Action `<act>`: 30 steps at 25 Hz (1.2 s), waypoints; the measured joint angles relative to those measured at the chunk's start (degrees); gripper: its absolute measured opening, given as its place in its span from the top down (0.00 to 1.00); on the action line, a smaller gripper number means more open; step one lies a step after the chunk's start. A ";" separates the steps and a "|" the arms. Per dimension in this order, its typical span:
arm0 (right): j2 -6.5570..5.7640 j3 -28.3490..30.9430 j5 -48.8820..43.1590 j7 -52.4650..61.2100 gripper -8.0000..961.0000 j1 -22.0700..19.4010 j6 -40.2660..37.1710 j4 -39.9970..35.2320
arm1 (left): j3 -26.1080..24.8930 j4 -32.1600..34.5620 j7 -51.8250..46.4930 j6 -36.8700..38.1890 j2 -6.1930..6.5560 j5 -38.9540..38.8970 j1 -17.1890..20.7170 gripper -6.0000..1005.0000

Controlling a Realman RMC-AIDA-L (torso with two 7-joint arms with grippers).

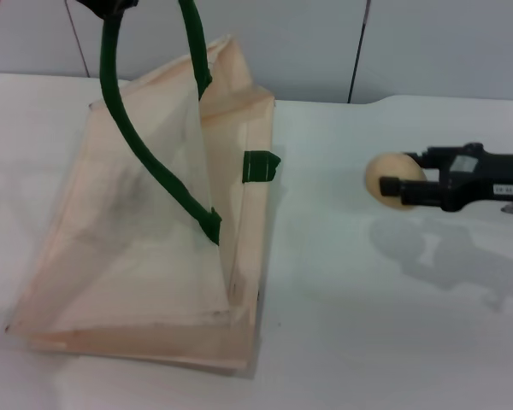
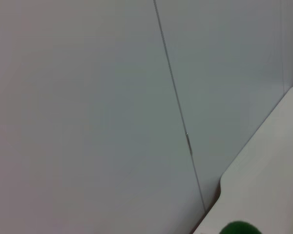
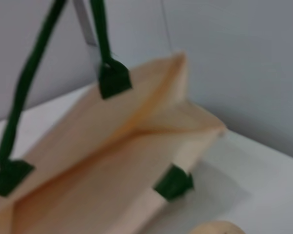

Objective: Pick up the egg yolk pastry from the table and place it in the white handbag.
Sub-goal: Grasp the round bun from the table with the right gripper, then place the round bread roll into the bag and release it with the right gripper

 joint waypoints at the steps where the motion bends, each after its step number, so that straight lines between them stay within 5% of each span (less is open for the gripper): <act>1: 0.01 -0.03 0.81 -0.51 0.36 0.34 1.06 0.00 | 0.02 0.01 0.05 0.00 0.00 -0.22 0.03 0.87; 7: 0.17 -0.29 3.49 -4.63 0.37 4.07 1.09 3.49 | 0.02 0.68 0.05 0.00 0.05 -3.51 -0.03 0.87; 14: 0.03 -0.57 3.25 -13.99 0.38 9.93 -9.82 15.99 | 0.20 1.07 -0.05 -0.16 0.07 -5.47 -0.33 0.87; 30: 0.15 -0.97 5.58 -15.77 0.39 11.62 -7.91 16.72 | 1.07 2.40 0.06 -0.04 0.02 -6.65 1.21 0.87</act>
